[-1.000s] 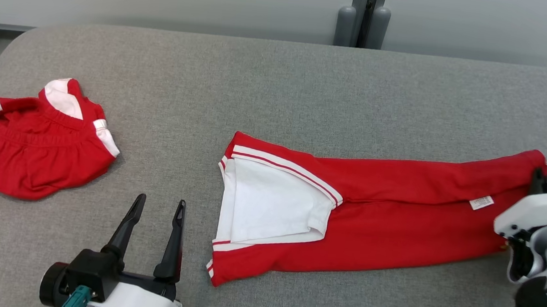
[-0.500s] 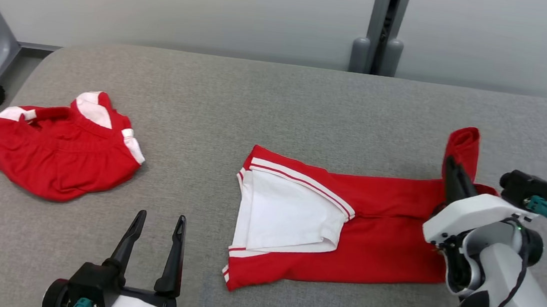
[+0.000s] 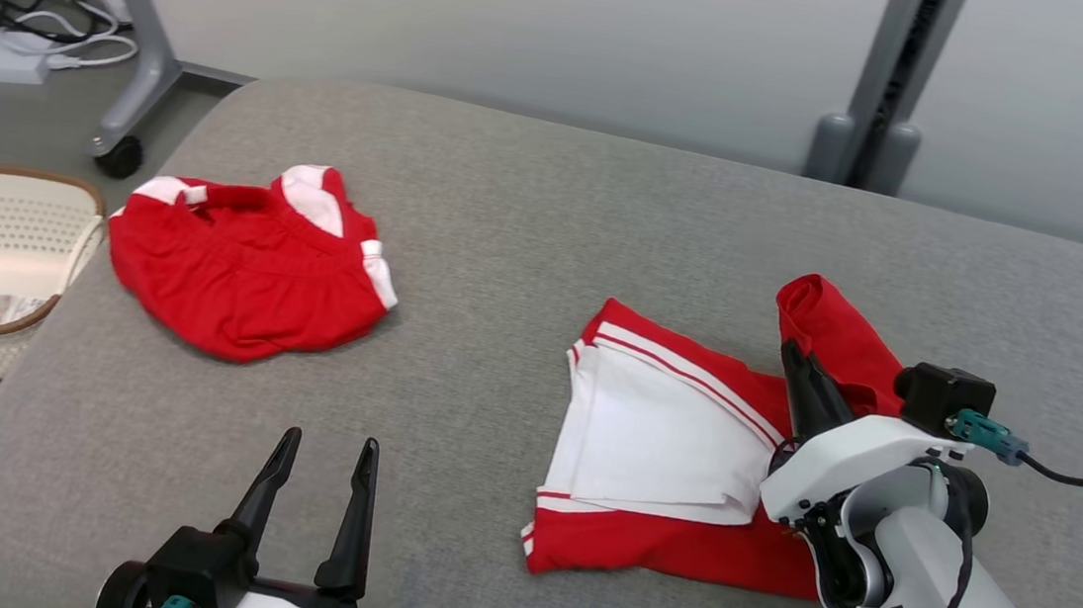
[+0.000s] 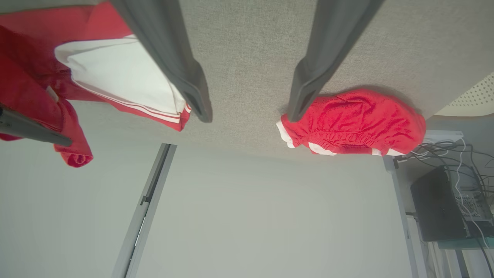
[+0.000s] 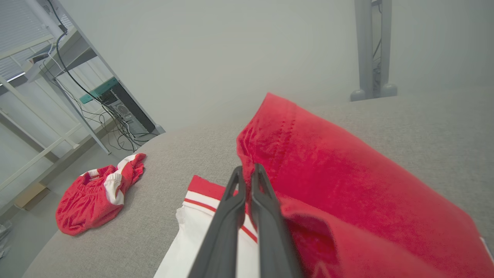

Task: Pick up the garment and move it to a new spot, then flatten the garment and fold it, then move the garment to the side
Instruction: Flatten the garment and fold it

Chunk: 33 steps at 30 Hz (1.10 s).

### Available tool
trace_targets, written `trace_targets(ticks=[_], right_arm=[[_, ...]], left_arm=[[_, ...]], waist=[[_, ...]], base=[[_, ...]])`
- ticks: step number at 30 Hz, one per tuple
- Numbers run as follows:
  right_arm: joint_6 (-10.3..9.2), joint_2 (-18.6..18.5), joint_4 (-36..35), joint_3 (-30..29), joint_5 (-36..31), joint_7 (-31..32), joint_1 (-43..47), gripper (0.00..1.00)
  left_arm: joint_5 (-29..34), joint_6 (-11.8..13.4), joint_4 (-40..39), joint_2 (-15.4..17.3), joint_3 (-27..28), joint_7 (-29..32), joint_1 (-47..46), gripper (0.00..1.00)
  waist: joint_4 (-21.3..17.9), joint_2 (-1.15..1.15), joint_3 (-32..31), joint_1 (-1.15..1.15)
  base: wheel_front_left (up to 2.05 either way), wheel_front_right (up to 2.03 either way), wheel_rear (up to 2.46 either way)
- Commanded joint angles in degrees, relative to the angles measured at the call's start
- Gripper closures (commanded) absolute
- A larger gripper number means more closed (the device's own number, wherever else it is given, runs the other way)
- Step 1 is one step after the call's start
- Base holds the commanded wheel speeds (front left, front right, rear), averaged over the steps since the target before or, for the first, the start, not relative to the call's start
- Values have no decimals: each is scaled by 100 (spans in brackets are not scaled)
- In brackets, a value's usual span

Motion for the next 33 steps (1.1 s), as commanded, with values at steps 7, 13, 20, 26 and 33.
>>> trace_targets(ticks=[7, 13, 20, 26, 33], right_arm=[[4, -36, 261, 536, 420, -184, -206, 100], [4, -39, 362, 794, 671, -204, -354, 100], [4, -36, 498, 937, 696, -203, -404, 100], [4, -36, 674, 1047, 784, -203, -413, 100], [4, -36, 854, 1334, 968, -200, -430, 100]], left_arm=[[-92, 16, 44, 19, -77, -21, -6, 0], [-154, 43, 56, 19, -141, -21, -48, 0], [-231, 74, 74, 18, -227, -21, -136, 0], [-293, 117, 82, 19, -282, -21, -167, 0], [-351, 131, 144, 19, -330, -21, -171, 0]], waist=[[496, 0, 27, 0], [703, 0, 98, 0], [970, 0, 212, 0], [1129, 0, 280, 0], [1190, 0, 318, 0]], base=[[0, 0, 0], [0, 0, 0], [0, 0, 0], [0, 0, 0], [0, 0, 0]])
